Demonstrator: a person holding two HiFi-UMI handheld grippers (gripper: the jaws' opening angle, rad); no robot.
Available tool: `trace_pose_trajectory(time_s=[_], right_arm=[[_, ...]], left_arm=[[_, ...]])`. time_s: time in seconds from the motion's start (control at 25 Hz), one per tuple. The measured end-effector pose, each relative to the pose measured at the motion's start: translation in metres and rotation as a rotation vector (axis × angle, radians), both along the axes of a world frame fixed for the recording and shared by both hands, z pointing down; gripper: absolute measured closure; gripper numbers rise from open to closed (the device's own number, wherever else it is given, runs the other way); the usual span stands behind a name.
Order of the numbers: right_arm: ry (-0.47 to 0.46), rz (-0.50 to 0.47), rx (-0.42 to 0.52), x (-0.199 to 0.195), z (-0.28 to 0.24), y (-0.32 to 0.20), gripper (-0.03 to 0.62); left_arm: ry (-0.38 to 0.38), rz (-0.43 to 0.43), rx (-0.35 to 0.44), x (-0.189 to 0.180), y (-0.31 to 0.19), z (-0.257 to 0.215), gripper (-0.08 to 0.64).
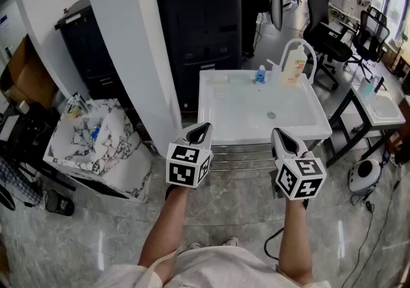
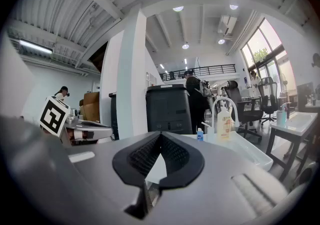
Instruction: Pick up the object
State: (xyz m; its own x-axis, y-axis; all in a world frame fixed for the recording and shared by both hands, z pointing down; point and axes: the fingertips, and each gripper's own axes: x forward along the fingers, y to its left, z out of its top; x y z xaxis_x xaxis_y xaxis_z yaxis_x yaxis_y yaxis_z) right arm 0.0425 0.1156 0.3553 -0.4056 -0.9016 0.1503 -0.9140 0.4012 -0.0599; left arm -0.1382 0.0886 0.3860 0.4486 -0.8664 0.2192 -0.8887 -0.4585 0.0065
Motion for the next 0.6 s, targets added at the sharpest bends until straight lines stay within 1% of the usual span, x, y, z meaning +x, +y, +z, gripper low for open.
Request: trace_pose_trajectory(time_s=[0.12,0.32,0.6], right_arm=[[-0.015,-0.002,0.010,0.005,-0.001,-0.002,0.589],[-0.019,-0.021,0.002,0.014,0.002,-0.006,0.589],[-0.010,-0.060,-0.006,0.026,0.007,-0.005,0.589]], left_arm=[[0.006,-0.007,0.009,0.005,-0.003,-0.002,0.555],[0.010,-0.004,-0.002,0.021,-0.007,0.001,0.554],[0.030,-0.017,-0.019,0.040,-0.009,0.007,0.517]])
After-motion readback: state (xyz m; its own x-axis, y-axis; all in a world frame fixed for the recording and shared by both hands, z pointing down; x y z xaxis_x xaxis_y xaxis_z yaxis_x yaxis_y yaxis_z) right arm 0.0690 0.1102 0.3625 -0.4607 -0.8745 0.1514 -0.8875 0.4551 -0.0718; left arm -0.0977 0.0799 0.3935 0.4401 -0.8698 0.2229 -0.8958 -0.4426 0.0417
